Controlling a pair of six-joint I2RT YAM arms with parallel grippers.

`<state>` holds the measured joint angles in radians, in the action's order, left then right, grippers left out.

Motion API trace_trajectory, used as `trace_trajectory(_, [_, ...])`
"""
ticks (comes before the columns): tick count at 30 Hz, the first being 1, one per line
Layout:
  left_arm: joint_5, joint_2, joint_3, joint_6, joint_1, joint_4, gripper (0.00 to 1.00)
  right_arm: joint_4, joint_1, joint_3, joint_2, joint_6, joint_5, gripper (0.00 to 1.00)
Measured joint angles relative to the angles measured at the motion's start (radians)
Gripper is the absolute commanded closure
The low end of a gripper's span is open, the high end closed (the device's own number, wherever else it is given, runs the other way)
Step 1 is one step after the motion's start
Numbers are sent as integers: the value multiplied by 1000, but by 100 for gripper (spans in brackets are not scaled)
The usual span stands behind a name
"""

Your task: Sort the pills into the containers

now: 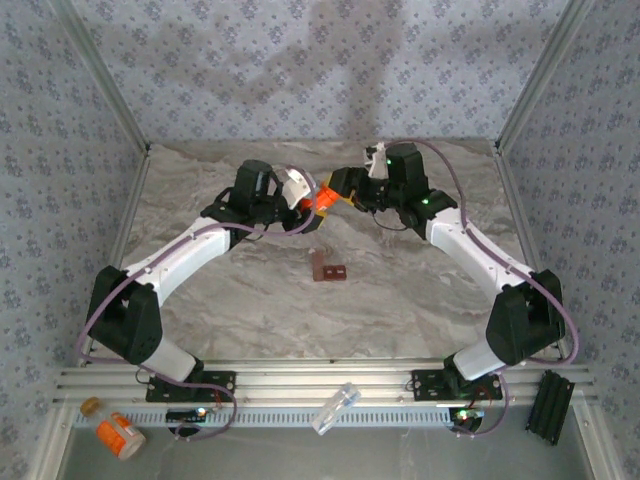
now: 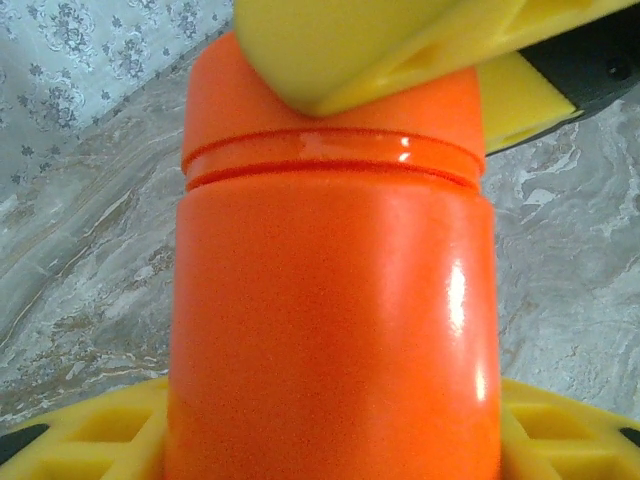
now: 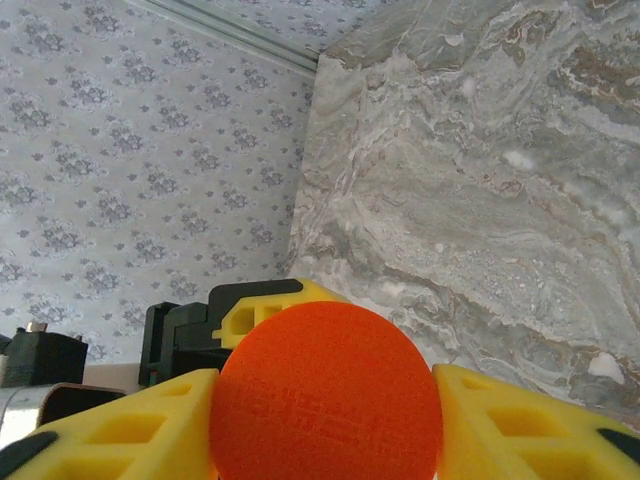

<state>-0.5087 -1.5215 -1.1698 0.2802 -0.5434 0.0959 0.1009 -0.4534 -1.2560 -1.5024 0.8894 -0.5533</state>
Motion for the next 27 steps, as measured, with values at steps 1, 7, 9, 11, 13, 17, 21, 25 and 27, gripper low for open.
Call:
trace_trajectory(1, [1,0,0,0,0,1,100,-3,0,0,0,1,-3,59])
trace_trajectory(7, [1,0,-15,-1,8,2,100,-90,29,3,-26,-61,-105,60])
trace_trajectory(9, [-3,1,-19,-1,10,6,100,-131,45,14,-35,-140,-168,59])
trace_trajectory(11, [-23,1,-19,-4,9,14,100,-148,64,30,-36,-241,-230,57])
trace_trajectory(13, [-39,1,-19,-4,6,23,100,-142,78,34,-36,-332,-277,50])
trace_trajectory(17, [-67,1,-21,-5,1,31,100,-145,90,40,-35,-403,-329,22])
trace_trajectory(21, [-70,1,-21,-4,-1,36,100,-169,95,72,-13,-338,-311,20])
trace_trajectory(25, [-69,1,-21,-4,-1,36,100,-116,101,75,34,-200,-187,20])
trace_trajectory(27, [-66,1,-21,-4,-1,36,100,-90,100,75,57,-137,-121,19])
